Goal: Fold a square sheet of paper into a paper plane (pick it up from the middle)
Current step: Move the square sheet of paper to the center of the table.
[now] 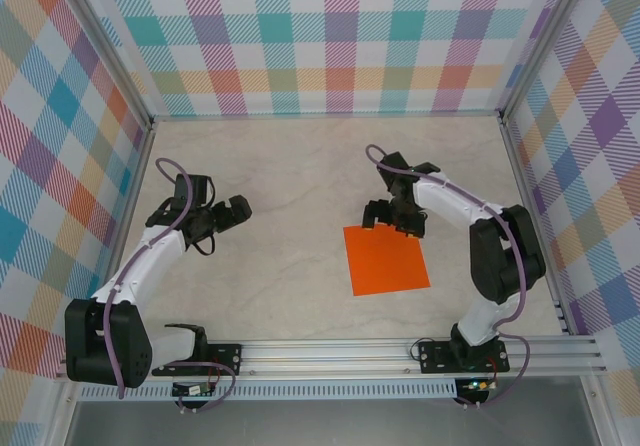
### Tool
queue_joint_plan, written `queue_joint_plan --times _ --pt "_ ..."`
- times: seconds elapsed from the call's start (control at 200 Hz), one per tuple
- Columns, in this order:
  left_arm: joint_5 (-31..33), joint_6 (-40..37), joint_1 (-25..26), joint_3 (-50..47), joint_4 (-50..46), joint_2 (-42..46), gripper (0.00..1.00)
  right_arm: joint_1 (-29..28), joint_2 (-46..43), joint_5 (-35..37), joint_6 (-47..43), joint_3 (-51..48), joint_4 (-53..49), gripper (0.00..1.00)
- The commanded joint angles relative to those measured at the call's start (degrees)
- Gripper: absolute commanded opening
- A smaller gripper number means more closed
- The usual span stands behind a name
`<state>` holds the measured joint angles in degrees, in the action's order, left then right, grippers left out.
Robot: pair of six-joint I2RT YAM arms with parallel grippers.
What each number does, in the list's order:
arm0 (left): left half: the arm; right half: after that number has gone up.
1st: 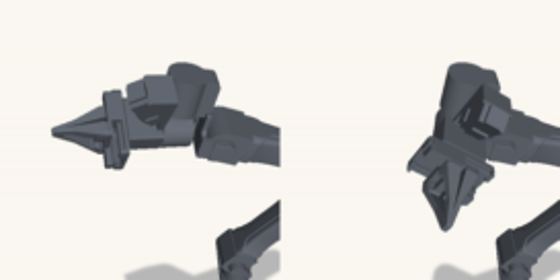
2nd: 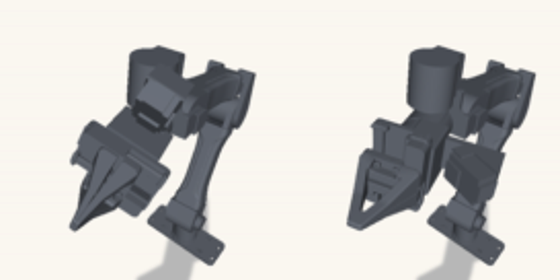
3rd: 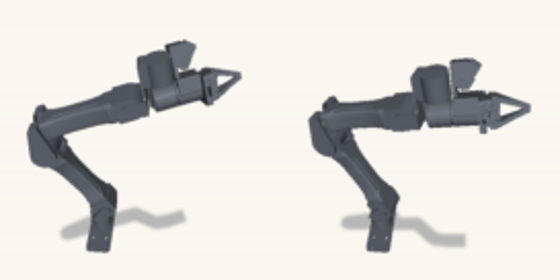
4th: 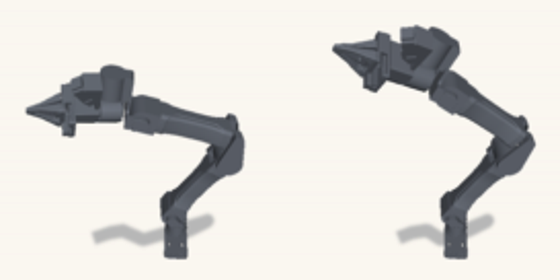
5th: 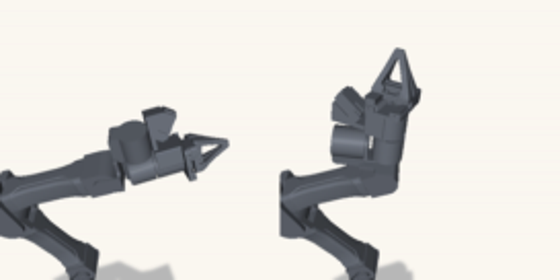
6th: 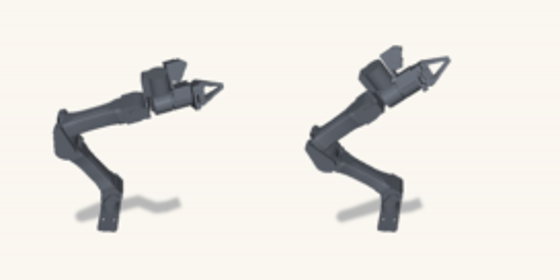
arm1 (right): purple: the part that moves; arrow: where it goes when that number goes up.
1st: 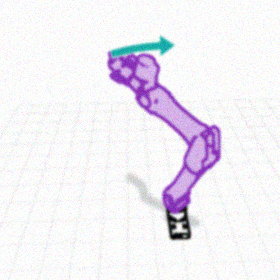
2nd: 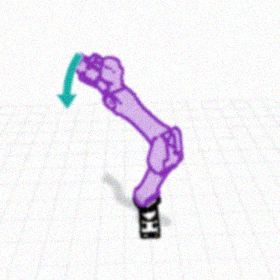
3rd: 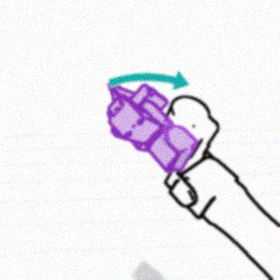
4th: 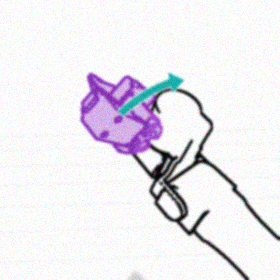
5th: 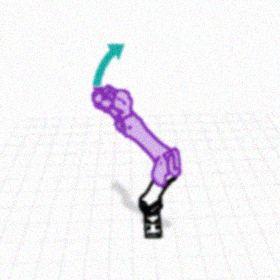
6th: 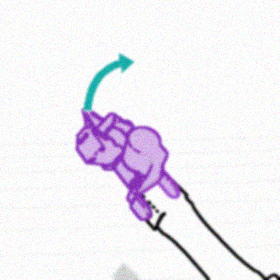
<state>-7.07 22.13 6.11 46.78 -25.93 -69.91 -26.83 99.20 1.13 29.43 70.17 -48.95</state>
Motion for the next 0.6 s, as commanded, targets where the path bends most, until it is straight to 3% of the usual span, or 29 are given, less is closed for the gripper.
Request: queue_joint_plan --times 0.0,0.595 --pt "-1.7 1.7 1.0 0.9 -1.2 -0.2 1.00 -3.1 1.2 -3.4 -7.0 -1.8 -2.1 1.00" --pt "-0.8 3.0 2.7 0.4 -1.7 -0.3 1.00 -4.2 8.7 1.1 -5.5 -2.2 -0.6 0.97"
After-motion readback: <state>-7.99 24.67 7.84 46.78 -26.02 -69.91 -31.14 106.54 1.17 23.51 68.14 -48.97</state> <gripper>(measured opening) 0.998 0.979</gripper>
